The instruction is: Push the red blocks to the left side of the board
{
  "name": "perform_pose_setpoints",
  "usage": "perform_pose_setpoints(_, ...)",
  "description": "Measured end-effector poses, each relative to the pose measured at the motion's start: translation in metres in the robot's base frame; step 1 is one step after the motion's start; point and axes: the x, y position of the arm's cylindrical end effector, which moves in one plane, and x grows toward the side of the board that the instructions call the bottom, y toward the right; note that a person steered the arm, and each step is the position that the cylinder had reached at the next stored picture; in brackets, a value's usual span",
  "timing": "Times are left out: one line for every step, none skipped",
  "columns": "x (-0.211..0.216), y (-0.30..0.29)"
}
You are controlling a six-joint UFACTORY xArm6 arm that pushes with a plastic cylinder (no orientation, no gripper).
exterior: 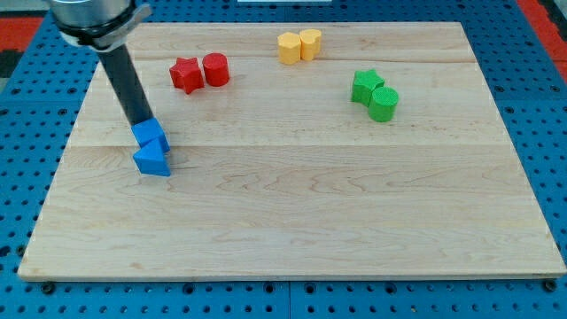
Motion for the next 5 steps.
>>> perform_pose_setpoints(-0.007, 0.008)
perform_pose_setpoints(-0.019, 0.076)
perform_pose_setpoints(-0.043, 0.187)
perform_pose_setpoints(-0.058, 0.187)
perform_pose_setpoints(-0.071, 0.168)
